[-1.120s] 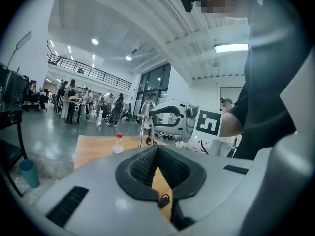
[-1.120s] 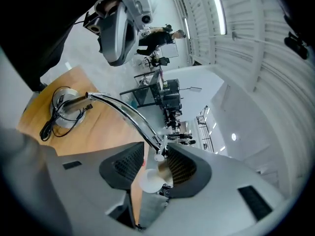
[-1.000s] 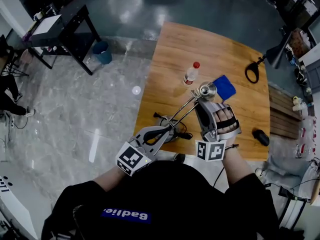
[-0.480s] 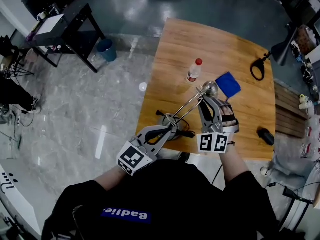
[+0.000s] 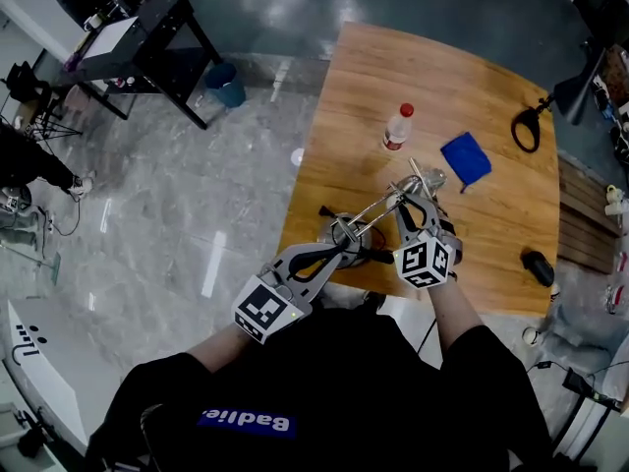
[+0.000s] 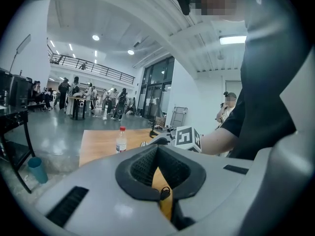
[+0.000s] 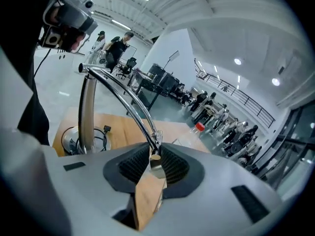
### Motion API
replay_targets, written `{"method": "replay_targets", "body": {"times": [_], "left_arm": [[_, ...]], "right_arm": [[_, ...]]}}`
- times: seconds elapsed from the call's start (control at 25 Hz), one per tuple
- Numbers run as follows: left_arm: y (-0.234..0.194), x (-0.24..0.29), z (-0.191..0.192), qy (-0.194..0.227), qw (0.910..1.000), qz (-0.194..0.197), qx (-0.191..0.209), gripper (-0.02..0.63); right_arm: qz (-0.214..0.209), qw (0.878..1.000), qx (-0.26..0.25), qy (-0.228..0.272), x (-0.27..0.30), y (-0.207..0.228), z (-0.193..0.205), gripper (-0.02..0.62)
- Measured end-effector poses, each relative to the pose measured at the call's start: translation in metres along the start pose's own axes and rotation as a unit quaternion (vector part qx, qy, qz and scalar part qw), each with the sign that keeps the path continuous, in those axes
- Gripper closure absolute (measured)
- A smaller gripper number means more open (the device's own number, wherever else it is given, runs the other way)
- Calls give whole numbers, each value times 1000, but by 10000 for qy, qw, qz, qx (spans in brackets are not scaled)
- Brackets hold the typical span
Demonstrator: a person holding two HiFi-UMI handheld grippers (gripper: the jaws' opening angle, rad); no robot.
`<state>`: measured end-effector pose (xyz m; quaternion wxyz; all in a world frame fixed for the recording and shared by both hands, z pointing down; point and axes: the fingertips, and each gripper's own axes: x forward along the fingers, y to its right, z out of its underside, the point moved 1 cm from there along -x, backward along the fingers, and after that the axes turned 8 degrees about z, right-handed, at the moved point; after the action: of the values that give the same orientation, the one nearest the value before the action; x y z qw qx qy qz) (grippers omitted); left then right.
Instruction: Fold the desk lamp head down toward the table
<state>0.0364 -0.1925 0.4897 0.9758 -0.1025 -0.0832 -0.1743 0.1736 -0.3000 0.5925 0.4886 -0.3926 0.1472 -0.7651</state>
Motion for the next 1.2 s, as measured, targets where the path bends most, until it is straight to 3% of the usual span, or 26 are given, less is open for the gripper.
{"method": "replay_targets", "body": {"times": [0.2, 0.44, 0.88, 0.96, 1.2], "left_arm": [[-2, -8, 7, -47, 9999, -108, -106, 607], [-5, -11, 11, -64, 9998, -126, -127, 607], [-6, -31, 9, 130, 9998, -66, -118, 607], [-9, -38, 8, 237, 9996, -47, -131, 607], [-9, -46, 13, 431, 9987, 232, -147, 607]], "right_arm": [[-504, 9962, 666, -231, 10, -27, 12, 518], [-777, 9931, 816, -320, 18, -52, 22, 522], [-866, 9896, 1043, -484, 19, -64, 25, 515], [-732, 9893, 1155, -504, 13, -57, 22, 460], [-311, 9885, 1396, -482, -29, -45, 6, 453]]}}
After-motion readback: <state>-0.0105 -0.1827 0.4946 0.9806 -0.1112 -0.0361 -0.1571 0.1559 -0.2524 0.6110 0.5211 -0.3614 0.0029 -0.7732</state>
